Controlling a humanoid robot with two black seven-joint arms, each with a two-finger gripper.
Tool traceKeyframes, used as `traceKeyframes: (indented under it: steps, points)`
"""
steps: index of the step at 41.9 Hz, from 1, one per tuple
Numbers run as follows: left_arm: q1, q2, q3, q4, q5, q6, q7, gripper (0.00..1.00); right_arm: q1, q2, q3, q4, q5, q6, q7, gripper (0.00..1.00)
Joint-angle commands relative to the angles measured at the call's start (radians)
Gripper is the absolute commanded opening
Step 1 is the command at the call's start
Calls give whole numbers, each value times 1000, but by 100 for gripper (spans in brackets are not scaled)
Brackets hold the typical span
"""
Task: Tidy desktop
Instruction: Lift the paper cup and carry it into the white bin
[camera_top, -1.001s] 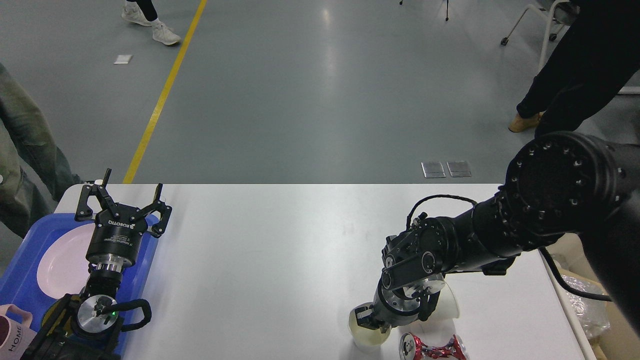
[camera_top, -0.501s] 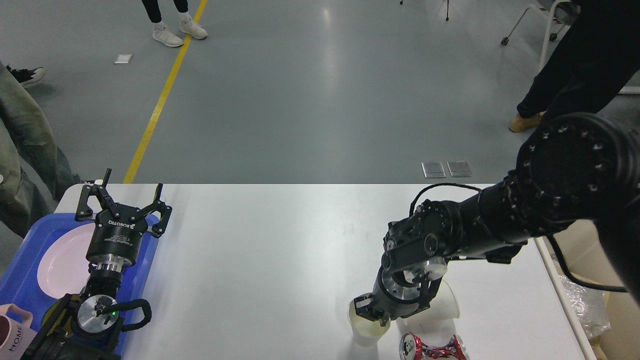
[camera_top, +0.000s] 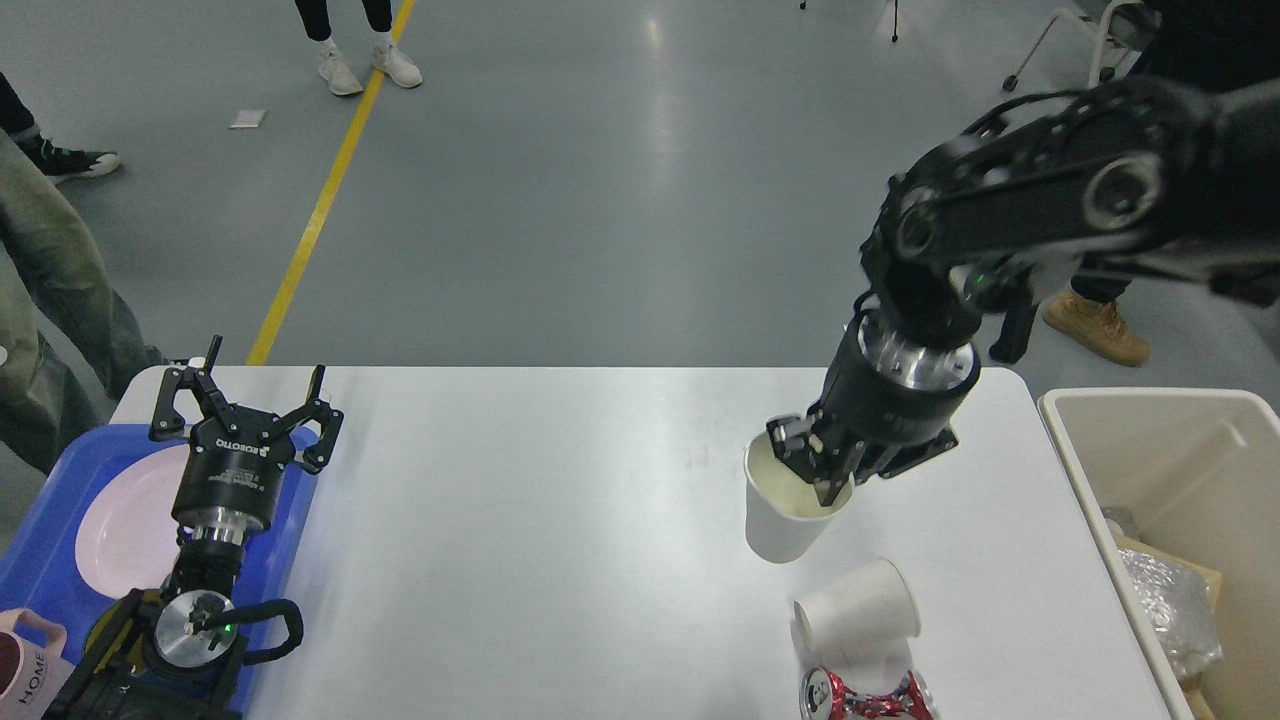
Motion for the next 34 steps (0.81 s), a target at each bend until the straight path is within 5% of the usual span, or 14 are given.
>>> traceKeyframes:
  steps: [1,20,34]
  points:
    - [0,0,0,0,0,0,0,97,135,-30,-52,34,0,18,2,0]
    - [1,0,0,0,0,0,0,97,98,-45,-282,25,3,-77,5,0]
    - [1,0,0,0,0,0,0,97,-164,-312,-476,-196,-17,-179,5,0]
